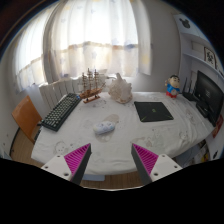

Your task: Arrange mouse

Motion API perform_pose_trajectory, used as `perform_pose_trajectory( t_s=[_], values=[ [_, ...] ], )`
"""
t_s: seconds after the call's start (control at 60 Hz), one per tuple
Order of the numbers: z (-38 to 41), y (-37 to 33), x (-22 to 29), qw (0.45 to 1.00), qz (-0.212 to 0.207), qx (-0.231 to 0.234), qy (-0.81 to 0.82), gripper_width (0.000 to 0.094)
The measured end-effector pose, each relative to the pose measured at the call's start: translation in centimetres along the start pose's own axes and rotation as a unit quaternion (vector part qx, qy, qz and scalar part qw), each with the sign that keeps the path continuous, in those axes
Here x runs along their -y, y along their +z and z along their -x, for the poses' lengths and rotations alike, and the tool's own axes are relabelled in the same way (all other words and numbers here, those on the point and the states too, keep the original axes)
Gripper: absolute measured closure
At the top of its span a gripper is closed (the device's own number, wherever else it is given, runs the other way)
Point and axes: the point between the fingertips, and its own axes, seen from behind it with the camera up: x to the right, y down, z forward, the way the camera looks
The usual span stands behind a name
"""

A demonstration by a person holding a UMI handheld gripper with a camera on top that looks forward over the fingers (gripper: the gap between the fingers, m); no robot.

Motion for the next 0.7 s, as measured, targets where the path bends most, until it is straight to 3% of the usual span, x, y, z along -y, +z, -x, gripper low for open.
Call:
perform_pose_trajectory(
  t_s=[0.417,0.7],
  values=[
    [6.2,11.4,-0.9,0.998,-0.06,0.018,-0.009,0.0095],
    [6.2,19.0,0.1,0.999,-0.046,0.011,-0.017,0.0095]
  ],
)
